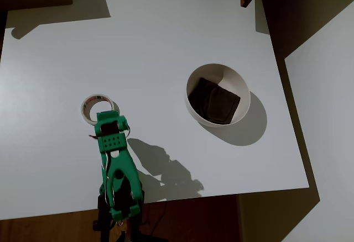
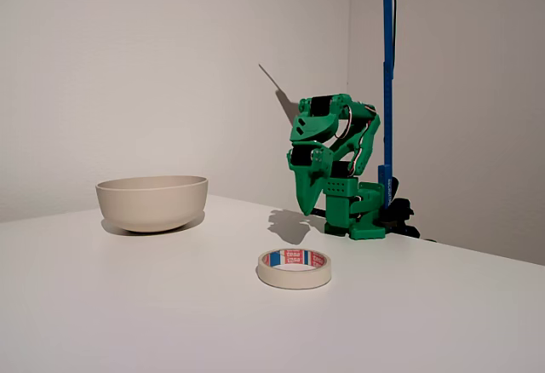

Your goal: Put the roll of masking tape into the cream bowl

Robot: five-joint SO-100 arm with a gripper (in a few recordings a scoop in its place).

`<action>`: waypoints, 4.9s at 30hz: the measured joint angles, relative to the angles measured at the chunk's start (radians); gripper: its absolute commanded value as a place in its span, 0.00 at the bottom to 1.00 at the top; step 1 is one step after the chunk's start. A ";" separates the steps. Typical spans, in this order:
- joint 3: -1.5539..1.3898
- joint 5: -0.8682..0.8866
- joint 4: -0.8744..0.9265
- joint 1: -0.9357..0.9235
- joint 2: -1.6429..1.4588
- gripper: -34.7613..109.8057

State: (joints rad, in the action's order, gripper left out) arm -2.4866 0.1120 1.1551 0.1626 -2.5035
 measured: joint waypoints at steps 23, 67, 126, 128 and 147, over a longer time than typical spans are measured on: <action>0.074 0.081 -0.130 0.086 0.356 0.32; 0.100 0.098 -0.275 0.127 0.597 0.18; 0.877 -0.063 -0.048 -0.951 0.360 0.18; 0.925 -0.066 -0.067 -0.982 0.462 0.18; 1.284 -0.107 -0.170 -1.146 1.111 0.18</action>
State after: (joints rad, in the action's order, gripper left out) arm -1.2026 0.0046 0.9848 -0.9833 -1.3929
